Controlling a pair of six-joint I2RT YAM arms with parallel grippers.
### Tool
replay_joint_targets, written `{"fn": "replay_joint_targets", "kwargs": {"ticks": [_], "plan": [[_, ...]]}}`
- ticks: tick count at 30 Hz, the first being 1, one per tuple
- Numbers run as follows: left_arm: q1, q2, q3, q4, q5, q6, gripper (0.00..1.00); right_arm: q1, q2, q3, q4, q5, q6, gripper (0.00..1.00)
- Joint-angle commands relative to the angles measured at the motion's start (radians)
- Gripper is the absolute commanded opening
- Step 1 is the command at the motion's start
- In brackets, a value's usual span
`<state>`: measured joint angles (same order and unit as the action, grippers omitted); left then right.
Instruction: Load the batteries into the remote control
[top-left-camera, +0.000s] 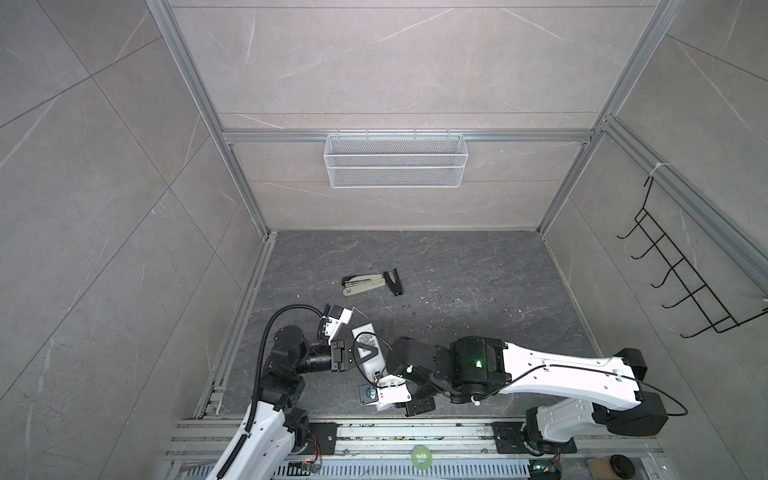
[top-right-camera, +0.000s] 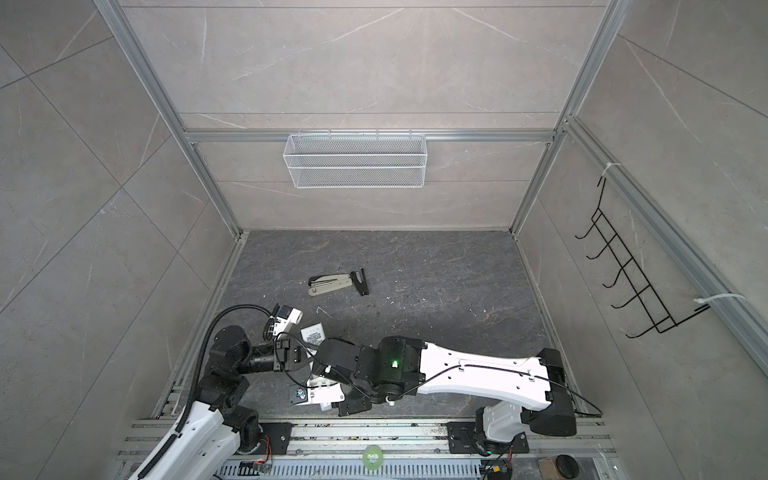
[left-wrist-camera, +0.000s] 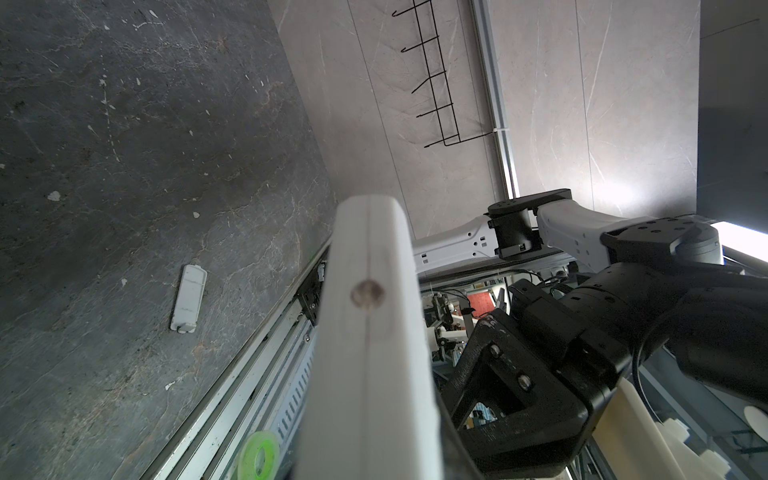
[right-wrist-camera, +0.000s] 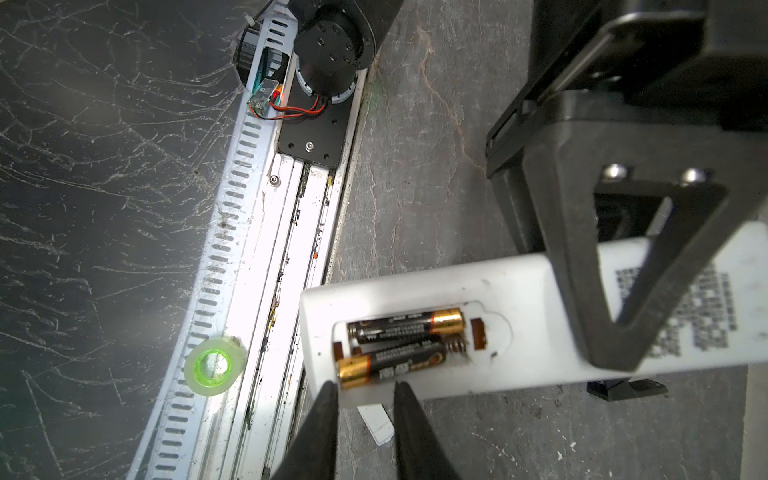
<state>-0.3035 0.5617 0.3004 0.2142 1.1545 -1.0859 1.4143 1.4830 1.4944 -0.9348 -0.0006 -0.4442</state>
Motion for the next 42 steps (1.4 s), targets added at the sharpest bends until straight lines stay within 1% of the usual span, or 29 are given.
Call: {"fn": "replay_joint_targets", "kwargs": {"ticks": [1, 11, 18, 23, 42], "plan": [[-0.003, -0.010, 0.042, 0.039, 0.027, -0.005, 0.00, 0.002, 0.014, 0.007, -0.003, 0.007, 0.008, 0.27], [-0.003, -0.003, 0.042, 0.040, 0.028, -0.008, 0.00, 0.002, 0.014, -0.001, 0.027, -0.002, 0.014, 0.26], [-0.003, -0.002, 0.042, 0.042, 0.028, -0.008, 0.00, 0.002, 0.023, -0.017, 0.033, 0.017, 0.013, 0.24], [-0.003, 0.001, 0.043, 0.042, 0.029, -0.009, 0.00, 0.002, 0.029, -0.024, 0.047, 0.024, 0.010, 0.22], [-0.004, 0.009, 0.039, 0.070, 0.039, -0.025, 0.00, 0.002, 0.069, -0.057, 0.085, 0.156, -0.004, 0.16]]}}
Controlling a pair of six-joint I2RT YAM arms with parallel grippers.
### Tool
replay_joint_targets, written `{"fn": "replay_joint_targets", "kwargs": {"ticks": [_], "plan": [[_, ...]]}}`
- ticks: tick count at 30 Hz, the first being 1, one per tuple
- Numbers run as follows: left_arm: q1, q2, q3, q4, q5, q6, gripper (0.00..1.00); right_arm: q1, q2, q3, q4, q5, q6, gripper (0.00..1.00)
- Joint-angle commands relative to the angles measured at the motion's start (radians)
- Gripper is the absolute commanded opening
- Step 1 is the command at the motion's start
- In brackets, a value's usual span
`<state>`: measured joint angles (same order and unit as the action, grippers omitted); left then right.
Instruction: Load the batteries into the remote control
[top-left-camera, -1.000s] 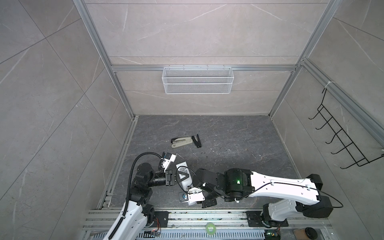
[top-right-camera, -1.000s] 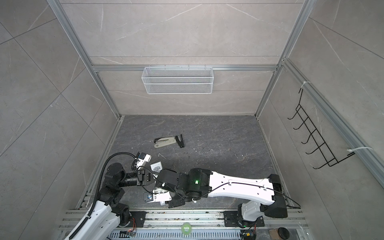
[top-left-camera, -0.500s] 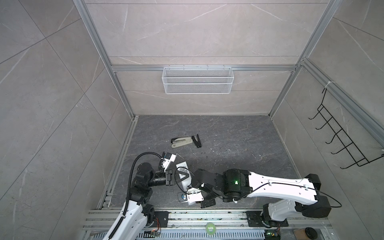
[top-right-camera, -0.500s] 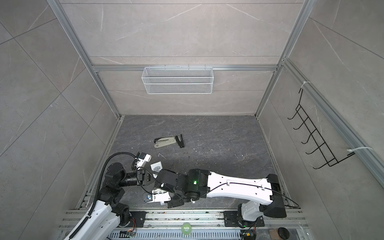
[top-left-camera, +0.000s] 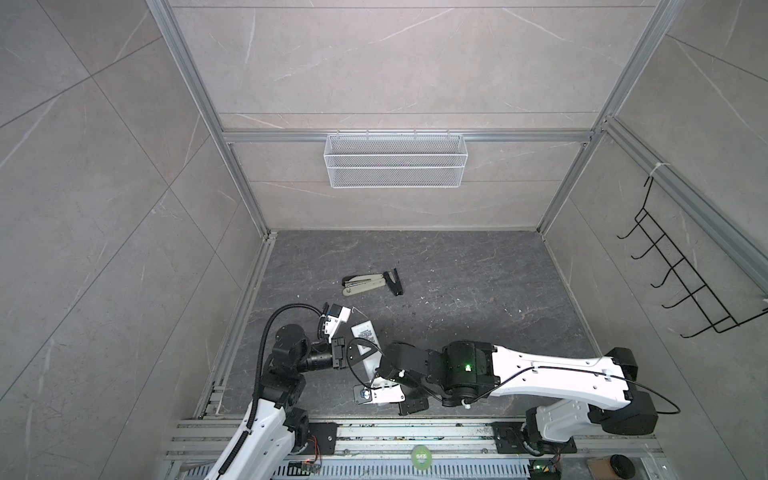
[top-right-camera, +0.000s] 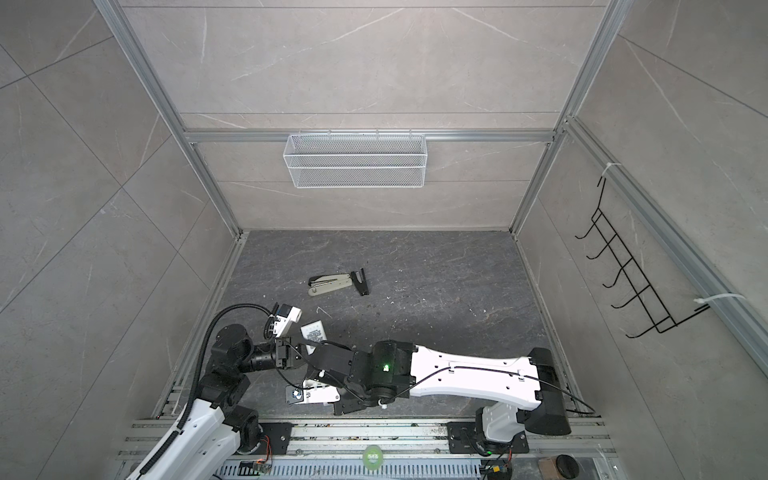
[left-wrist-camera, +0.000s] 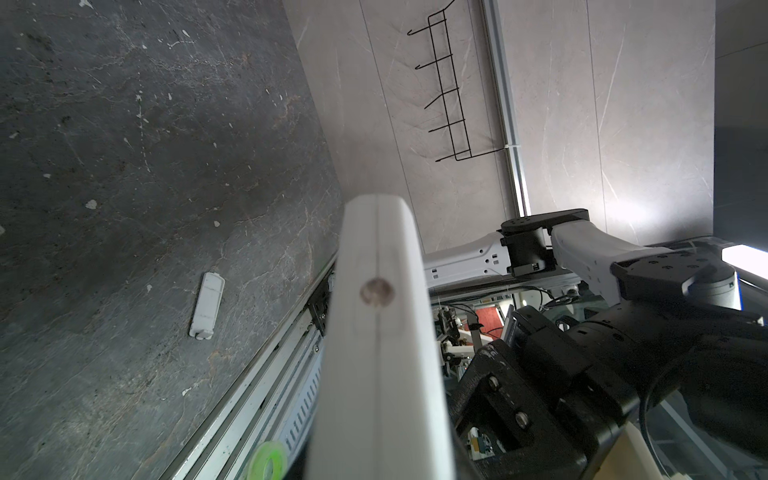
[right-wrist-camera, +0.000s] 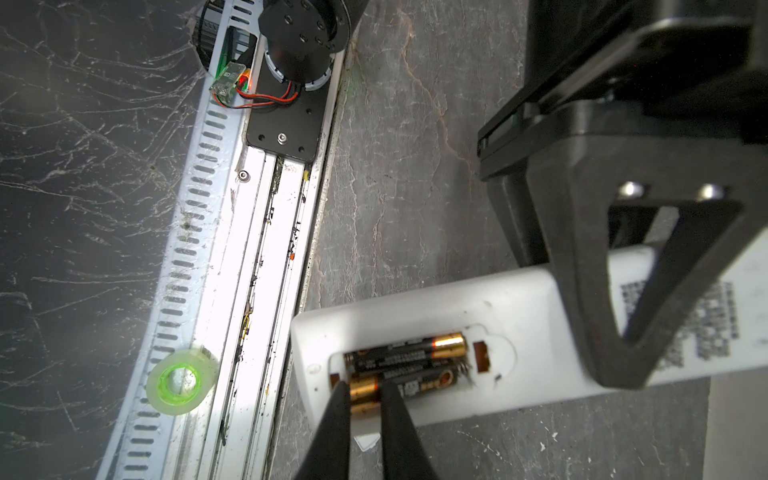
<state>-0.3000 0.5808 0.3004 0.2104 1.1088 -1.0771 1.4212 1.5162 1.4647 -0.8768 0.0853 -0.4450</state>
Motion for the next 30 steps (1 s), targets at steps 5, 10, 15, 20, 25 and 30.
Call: {"fn": "replay_joint_targets", "kwargs": {"ticks": [5, 10, 15, 20, 25, 30], "plan": [[-0.008, -0.010, 0.039, 0.078, 0.085, -0.037, 0.00, -0.005, 0.042, -0.038, 0.021, 0.103, -0.007, 0.16], [-0.009, -0.006, 0.037, 0.086, 0.088, -0.041, 0.00, -0.005, 0.048, -0.047, 0.019, 0.125, -0.009, 0.15], [-0.008, -0.005, 0.036, 0.087, 0.088, -0.041, 0.00, -0.005, 0.052, -0.049, 0.029, 0.139, -0.008, 0.15], [-0.008, -0.007, 0.035, 0.090, 0.089, -0.045, 0.00, -0.005, 0.052, -0.051, 0.037, 0.143, -0.006, 0.14], [-0.008, -0.005, 0.034, 0.099, 0.090, -0.049, 0.00, -0.005, 0.050, -0.062, 0.059, 0.155, -0.008, 0.13], [-0.008, -0.005, 0.032, 0.101, 0.091, -0.050, 0.00, -0.005, 0.054, -0.061, 0.067, 0.169, -0.012, 0.13]]}}
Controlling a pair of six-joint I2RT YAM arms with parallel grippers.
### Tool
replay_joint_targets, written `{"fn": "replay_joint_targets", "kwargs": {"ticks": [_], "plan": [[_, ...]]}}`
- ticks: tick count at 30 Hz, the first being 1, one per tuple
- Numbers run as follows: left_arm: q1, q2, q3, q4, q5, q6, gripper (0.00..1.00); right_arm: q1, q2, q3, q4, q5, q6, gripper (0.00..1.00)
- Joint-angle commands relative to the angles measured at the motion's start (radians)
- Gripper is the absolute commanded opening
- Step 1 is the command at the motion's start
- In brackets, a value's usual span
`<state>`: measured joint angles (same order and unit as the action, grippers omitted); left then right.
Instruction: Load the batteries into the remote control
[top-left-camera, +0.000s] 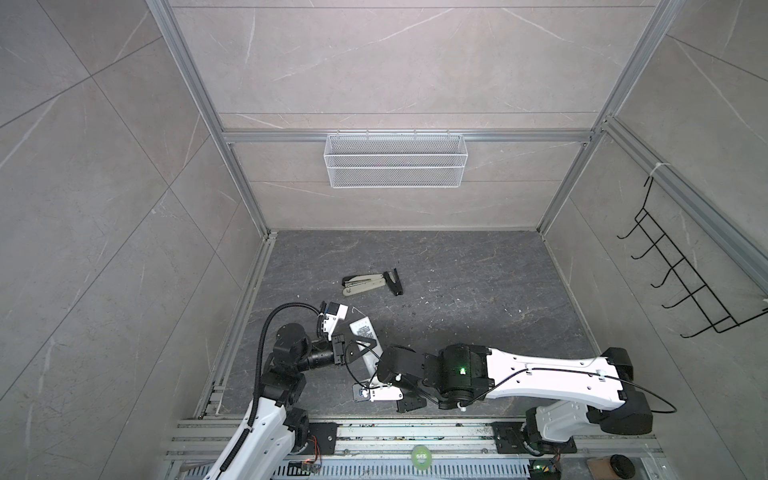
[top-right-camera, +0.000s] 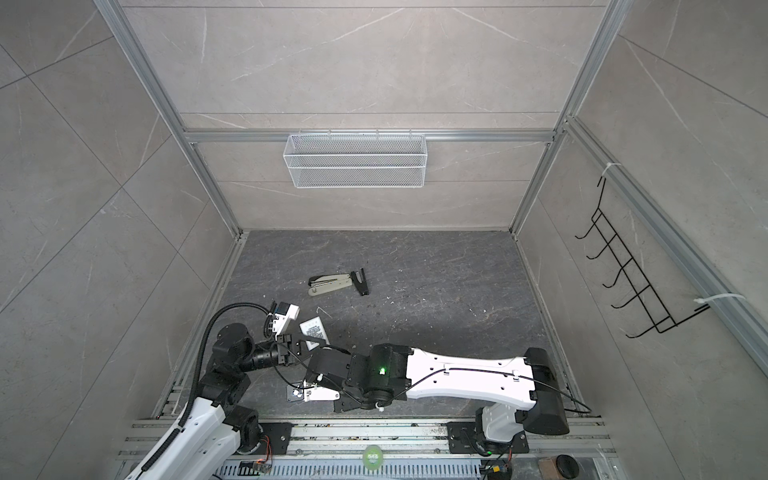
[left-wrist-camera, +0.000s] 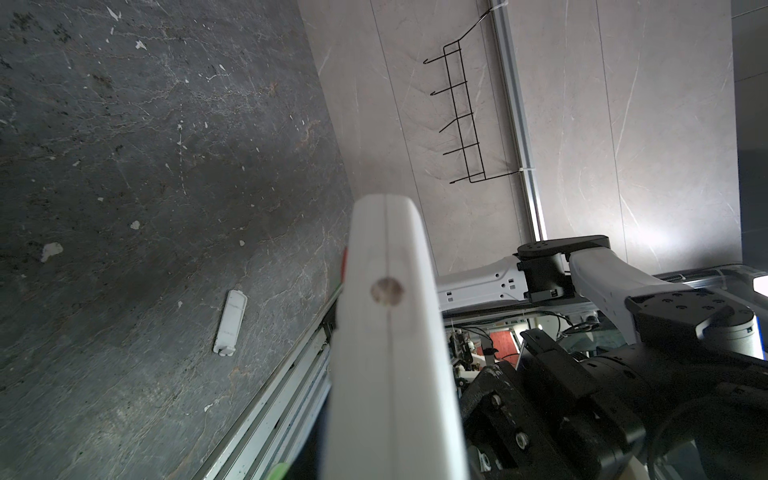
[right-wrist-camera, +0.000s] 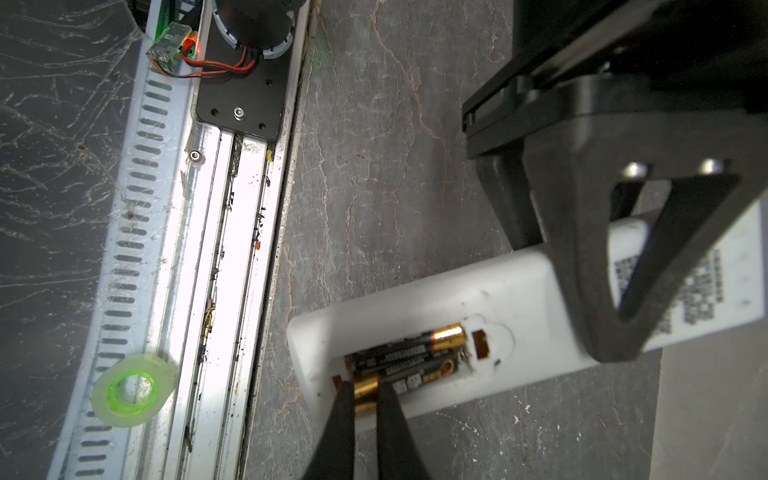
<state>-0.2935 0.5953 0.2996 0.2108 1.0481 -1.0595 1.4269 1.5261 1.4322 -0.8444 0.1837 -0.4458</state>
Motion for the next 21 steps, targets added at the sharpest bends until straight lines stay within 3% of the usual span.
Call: {"fn": "replay_joint_targets", "kwargs": {"ticks": [1, 21], "plan": [[-0.015, -0.020, 0.033, 0.101, 0.151, -0.068, 0.00, -0.011, 0.046, -0.030, 0.037, 0.077, -0.011, 0.13], [-0.018, -0.019, 0.035, 0.103, 0.152, -0.068, 0.00, -0.012, 0.067, -0.029, 0.065, 0.135, 0.004, 0.11]]}}
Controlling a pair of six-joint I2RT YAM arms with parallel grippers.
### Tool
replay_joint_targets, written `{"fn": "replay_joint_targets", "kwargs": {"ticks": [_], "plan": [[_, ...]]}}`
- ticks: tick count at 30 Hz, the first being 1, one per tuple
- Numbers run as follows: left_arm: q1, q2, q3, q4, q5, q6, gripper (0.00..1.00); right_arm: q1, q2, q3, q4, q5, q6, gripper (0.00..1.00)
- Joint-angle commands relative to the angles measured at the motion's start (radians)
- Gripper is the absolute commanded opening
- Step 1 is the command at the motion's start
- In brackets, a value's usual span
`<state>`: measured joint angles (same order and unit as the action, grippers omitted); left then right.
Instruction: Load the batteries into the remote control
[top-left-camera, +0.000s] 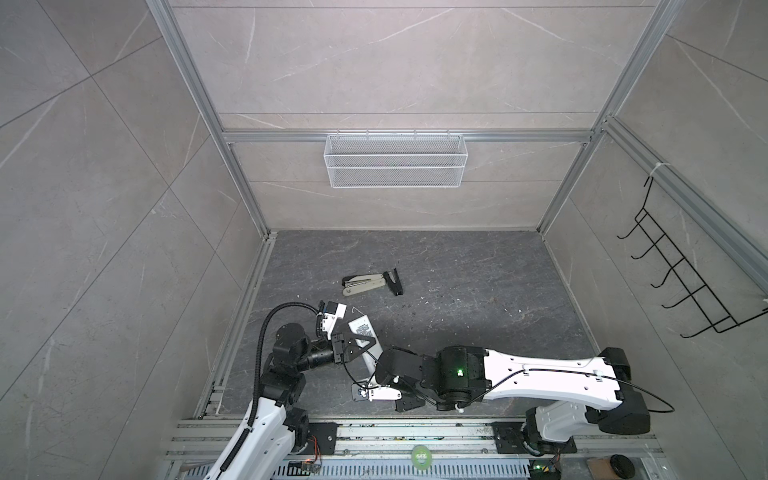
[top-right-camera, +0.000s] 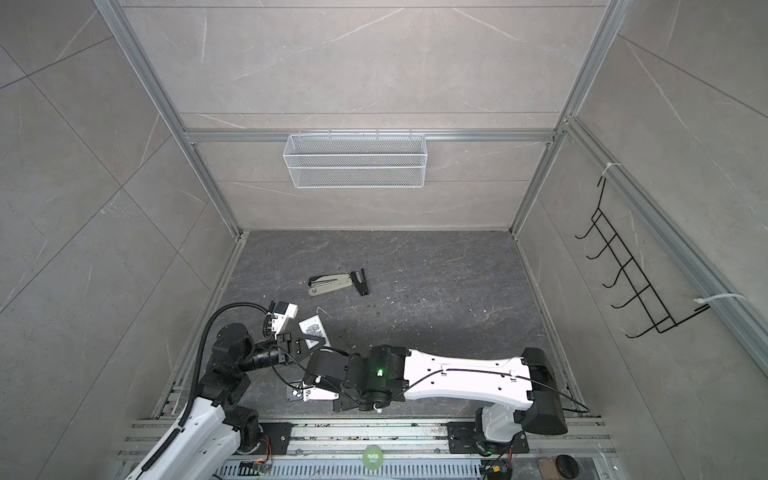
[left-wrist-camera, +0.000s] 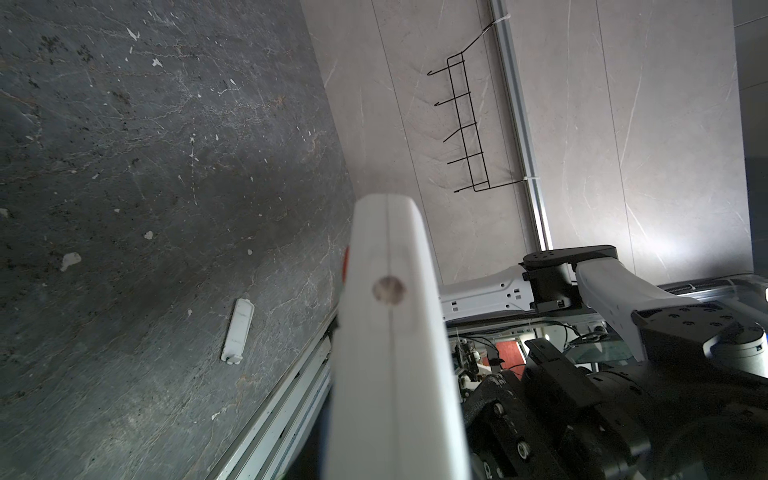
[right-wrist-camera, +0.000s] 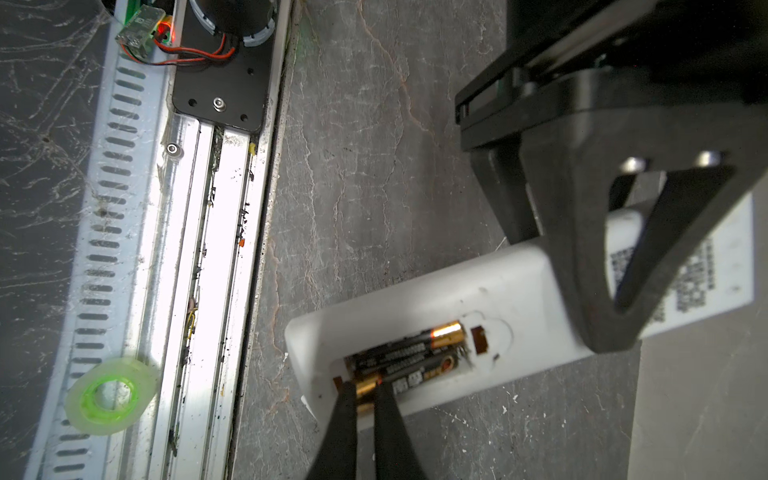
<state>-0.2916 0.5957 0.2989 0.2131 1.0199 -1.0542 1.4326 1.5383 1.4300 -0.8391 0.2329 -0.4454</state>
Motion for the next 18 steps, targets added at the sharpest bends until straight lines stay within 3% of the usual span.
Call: {"fn": "replay_joint_targets", "kwargs": {"ticks": [1, 18], "plan": [[-0.020, -0.017, 0.036, 0.100, 0.181, -0.074, 0.00, -0.018, 0.057, -0.027, 0.061, 0.089, 0.002, 0.11], [-0.020, -0.016, 0.036, 0.103, 0.183, -0.075, 0.00, -0.026, 0.072, -0.023, 0.089, 0.084, 0.032, 0.11]]}}
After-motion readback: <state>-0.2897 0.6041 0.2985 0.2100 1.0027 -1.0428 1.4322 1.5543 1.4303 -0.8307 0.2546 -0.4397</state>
